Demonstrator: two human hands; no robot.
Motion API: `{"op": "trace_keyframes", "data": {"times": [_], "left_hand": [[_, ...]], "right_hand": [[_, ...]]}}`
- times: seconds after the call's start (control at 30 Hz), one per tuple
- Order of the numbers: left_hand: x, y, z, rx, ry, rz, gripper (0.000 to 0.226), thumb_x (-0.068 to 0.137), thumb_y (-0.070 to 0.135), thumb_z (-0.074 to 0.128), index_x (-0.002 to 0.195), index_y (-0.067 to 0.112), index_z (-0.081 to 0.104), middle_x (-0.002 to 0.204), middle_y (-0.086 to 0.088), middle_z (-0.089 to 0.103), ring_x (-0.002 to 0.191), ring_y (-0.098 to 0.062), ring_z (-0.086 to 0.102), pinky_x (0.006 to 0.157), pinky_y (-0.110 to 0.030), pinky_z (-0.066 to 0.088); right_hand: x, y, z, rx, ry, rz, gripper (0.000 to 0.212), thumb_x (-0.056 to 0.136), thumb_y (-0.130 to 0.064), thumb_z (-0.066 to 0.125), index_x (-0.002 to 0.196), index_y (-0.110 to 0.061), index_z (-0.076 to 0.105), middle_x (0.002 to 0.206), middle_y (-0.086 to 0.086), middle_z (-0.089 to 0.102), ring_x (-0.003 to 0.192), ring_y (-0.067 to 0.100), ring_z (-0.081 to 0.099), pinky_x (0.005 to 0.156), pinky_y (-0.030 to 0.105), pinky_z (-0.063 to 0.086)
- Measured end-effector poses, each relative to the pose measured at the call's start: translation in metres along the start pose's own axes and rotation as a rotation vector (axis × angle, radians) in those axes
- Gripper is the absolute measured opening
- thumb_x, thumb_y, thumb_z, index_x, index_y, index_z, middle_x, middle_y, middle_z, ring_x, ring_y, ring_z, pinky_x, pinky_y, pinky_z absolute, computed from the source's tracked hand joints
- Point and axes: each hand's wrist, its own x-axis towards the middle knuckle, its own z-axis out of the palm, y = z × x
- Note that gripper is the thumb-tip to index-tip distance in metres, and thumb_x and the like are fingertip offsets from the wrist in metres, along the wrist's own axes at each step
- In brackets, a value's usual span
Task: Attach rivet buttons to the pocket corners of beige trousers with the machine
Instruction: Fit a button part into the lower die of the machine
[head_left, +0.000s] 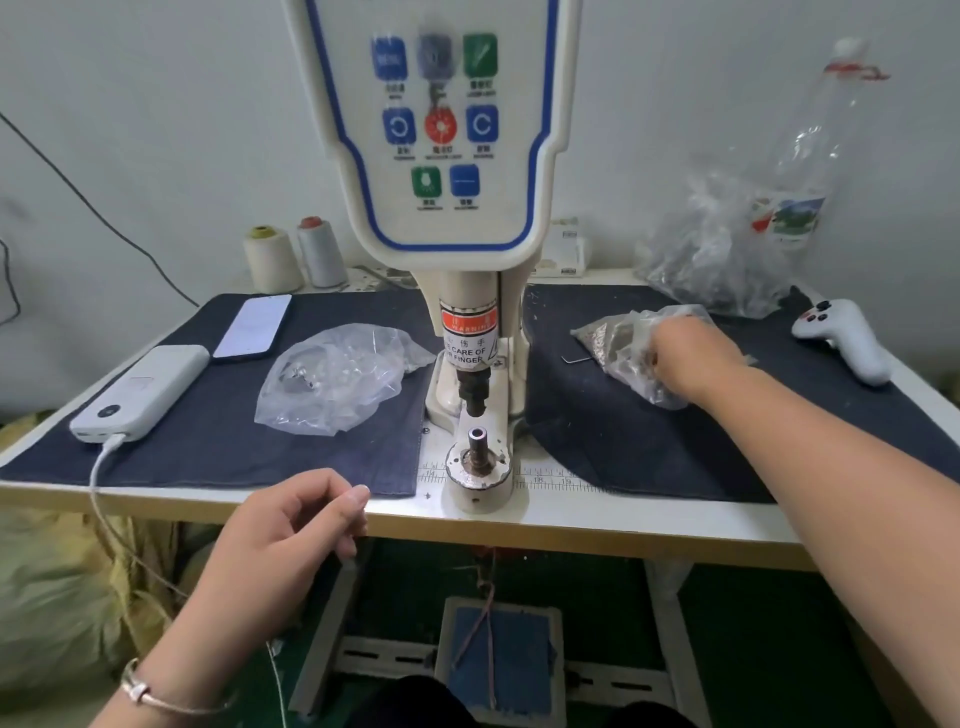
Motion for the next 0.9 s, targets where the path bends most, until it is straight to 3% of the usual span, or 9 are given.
{"op": "trace_keyframes", "data": {"times": [0.13, 0.27, 0.37, 0.43, 0.6, 0.73, 0.77, 0.83, 0.9], "left_hand": [[0.001, -0.003, 0.001, 0.005, -0.013, -0.013, 0.028, 0.088, 0.041, 0.059, 0.069, 0.022, 0.066, 0.059, -0.006, 0.063, 0.051, -0.001, 0.050, 0.058, -0.027, 0.040], [0.002, -0.004, 0.002, 0.003, -0.010, -0.006, 0.027, 0.090, 0.038, 0.059, 0.069, 0.021, 0.066, 0.059, -0.006, 0.063, 0.052, -0.002, 0.052, 0.058, -0.021, 0.039], [0.005, -0.005, 0.003, 0.008, -0.016, -0.007, 0.028, 0.092, 0.035, 0.060, 0.069, 0.020, 0.066, 0.059, -0.006, 0.063, 0.051, -0.002, 0.052, 0.057, -0.017, 0.039], [0.009, -0.004, 0.004, 0.003, -0.023, -0.002, 0.029, 0.094, 0.032, 0.061, 0.068, 0.020, 0.066, 0.059, -0.007, 0.063, 0.052, -0.002, 0.052, 0.057, -0.015, 0.040], [0.016, 0.006, 0.012, -0.008, -0.048, 0.027, 0.031, 0.094, 0.030, 0.061, 0.065, 0.022, 0.065, 0.060, -0.007, 0.065, 0.052, -0.002, 0.053, 0.057, -0.010, 0.042], [0.020, 0.012, 0.023, -0.038, -0.078, 0.031, 0.033, 0.097, 0.024, 0.061, 0.064, 0.019, 0.064, 0.059, -0.006, 0.064, 0.053, -0.001, 0.052, 0.059, -0.009, 0.040], [0.021, 0.013, 0.025, -0.045, -0.085, 0.029, 0.033, 0.097, 0.024, 0.061, 0.065, 0.018, 0.064, 0.059, -0.006, 0.064, 0.054, 0.000, 0.052, 0.059, -0.009, 0.040], [0.023, 0.016, 0.029, -0.040, -0.094, 0.026, 0.032, 0.097, 0.025, 0.060, 0.066, 0.016, 0.065, 0.059, -0.004, 0.065, 0.055, 0.000, 0.053, 0.059, -0.010, 0.040], [0.025, 0.020, 0.031, -0.029, -0.101, 0.027, 0.031, 0.097, 0.025, 0.060, 0.068, 0.014, 0.065, 0.059, -0.002, 0.065, 0.055, 0.000, 0.054, 0.060, -0.010, 0.041]], "right_hand": [[-0.013, -0.002, 0.002, -0.069, 0.077, -0.024, 0.091, 0.073, -0.050, 0.060, 0.150, -0.021, 0.020, 0.152, 0.004, 0.022, 0.138, 0.034, 0.036, 0.100, 0.047, 0.047], [-0.031, -0.001, 0.002, -0.065, 0.095, -0.023, 0.074, 0.083, -0.033, 0.061, 0.147, -0.017, 0.027, 0.151, 0.002, 0.025, 0.137, 0.034, 0.037, 0.105, 0.045, 0.044], [-0.029, 0.004, 0.007, -0.083, 0.177, -0.038, 0.050, 0.089, -0.023, 0.057, 0.137, -0.013, 0.044, 0.138, 0.006, 0.040, 0.131, 0.030, 0.044, 0.104, 0.038, 0.045], [-0.029, 0.005, 0.007, -0.110, 0.148, -0.032, 0.046, 0.089, -0.023, 0.056, 0.133, -0.015, 0.044, 0.142, 0.002, 0.034, 0.130, 0.025, 0.043, 0.105, 0.032, 0.043], [-0.034, 0.002, 0.004, 0.007, 0.126, -0.033, 0.050, 0.087, -0.018, 0.060, 0.134, -0.019, 0.044, 0.146, 0.005, 0.031, 0.131, 0.041, 0.038, 0.102, 0.051, 0.043], [-0.031, 0.010, 0.015, 0.167, 0.206, 0.007, 0.026, 0.089, -0.010, 0.057, 0.112, -0.013, 0.045, 0.101, 0.010, 0.048, 0.113, 0.038, 0.051, 0.096, 0.048, 0.044], [-0.034, 0.009, 0.014, 0.176, 0.144, 0.057, 0.029, 0.090, -0.013, 0.057, 0.116, -0.007, 0.045, 0.101, 0.012, 0.050, 0.113, 0.037, 0.051, 0.100, 0.046, 0.043], [-0.039, 0.006, 0.008, 0.175, 0.005, 0.130, 0.053, 0.093, -0.024, 0.057, 0.136, 0.003, 0.039, 0.128, 0.022, 0.050, 0.124, 0.039, 0.047, 0.109, 0.043, 0.038], [-0.044, 0.003, 0.001, 0.190, -0.008, 0.136, 0.060, 0.096, -0.030, 0.053, 0.139, 0.008, 0.034, 0.141, 0.028, 0.041, 0.128, 0.039, 0.046, 0.110, 0.039, 0.038]]}}
